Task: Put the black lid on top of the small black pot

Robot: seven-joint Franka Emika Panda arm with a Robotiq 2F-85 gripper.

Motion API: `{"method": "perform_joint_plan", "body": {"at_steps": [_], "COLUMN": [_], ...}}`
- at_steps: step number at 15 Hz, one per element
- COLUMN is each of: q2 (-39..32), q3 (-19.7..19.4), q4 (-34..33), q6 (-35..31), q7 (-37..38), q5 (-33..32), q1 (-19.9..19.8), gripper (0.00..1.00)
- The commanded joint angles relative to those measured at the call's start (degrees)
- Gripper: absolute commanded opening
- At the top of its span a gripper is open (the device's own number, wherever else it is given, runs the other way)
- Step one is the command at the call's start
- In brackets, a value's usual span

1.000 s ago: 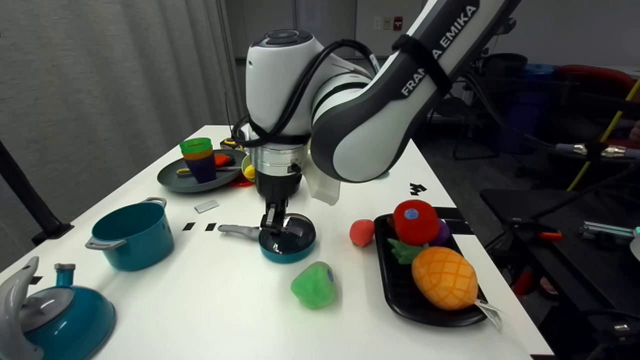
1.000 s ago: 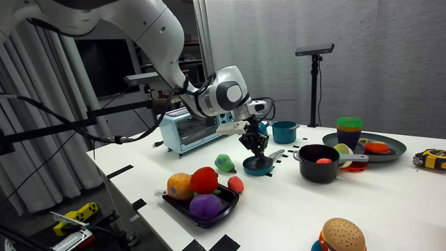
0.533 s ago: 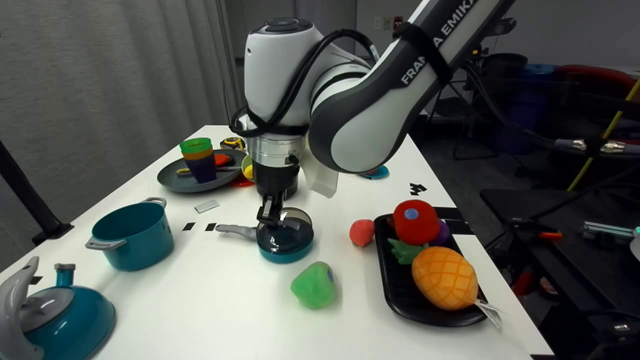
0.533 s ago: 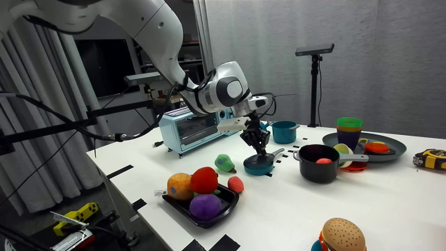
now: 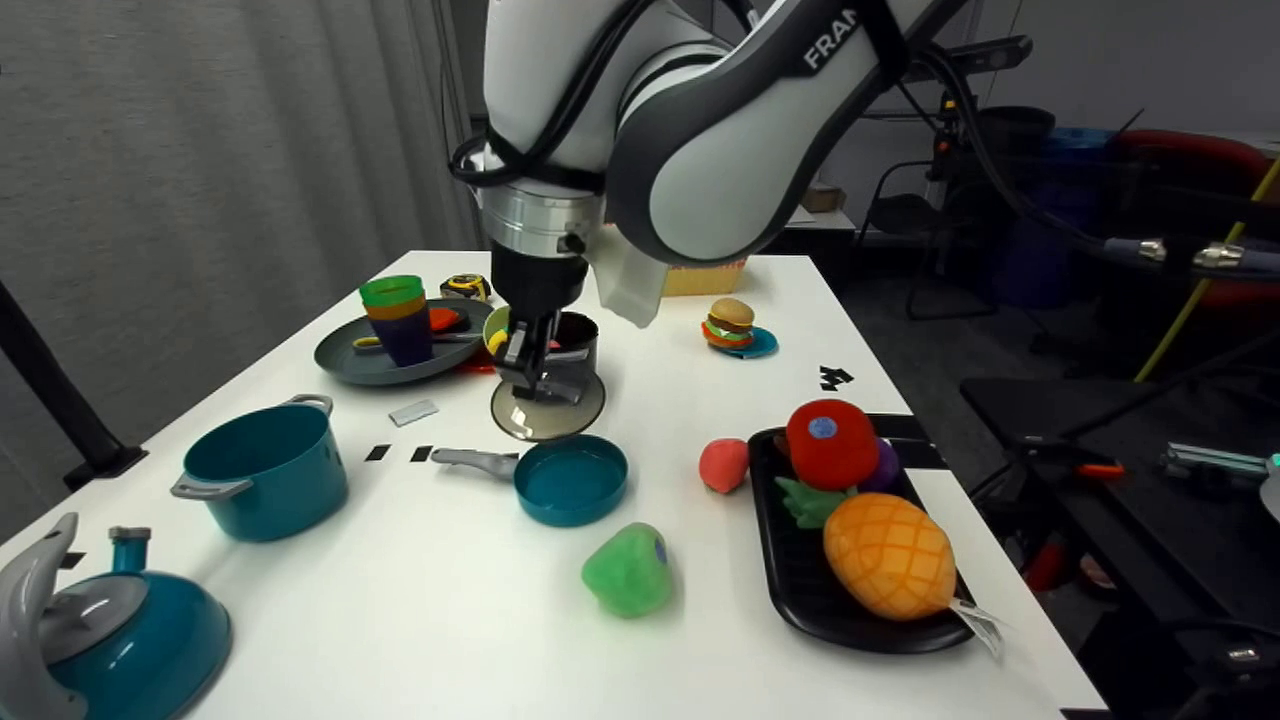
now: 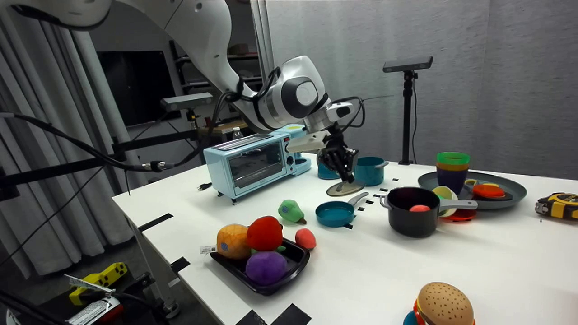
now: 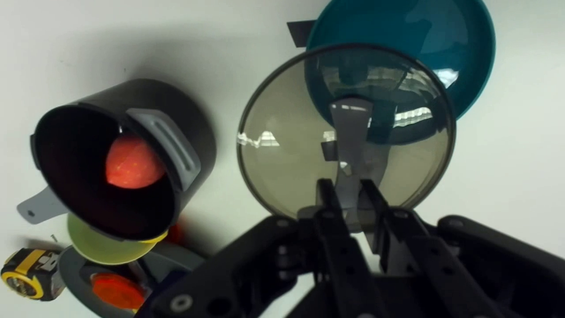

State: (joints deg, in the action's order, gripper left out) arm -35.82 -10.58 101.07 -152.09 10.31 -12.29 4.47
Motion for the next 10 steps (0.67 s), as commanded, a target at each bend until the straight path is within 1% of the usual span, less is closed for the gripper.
{"method": "perform_joint_plan", "body": {"at_steps": [1, 4, 10], "q2": [3.64, 4.26, 2.86], "q3": [-0.86, -1.35, -2.16], "q4": [1.66, 0.87, -1.87], "q6": [1.45, 2.58, 6.03], "q7": [0.25, 0.03, 1.10], "q5": [0.12, 0.18, 1.12], "q1": [-0.93, -2.09, -4.57], "gripper": [0.04, 0.04, 0.04]}}
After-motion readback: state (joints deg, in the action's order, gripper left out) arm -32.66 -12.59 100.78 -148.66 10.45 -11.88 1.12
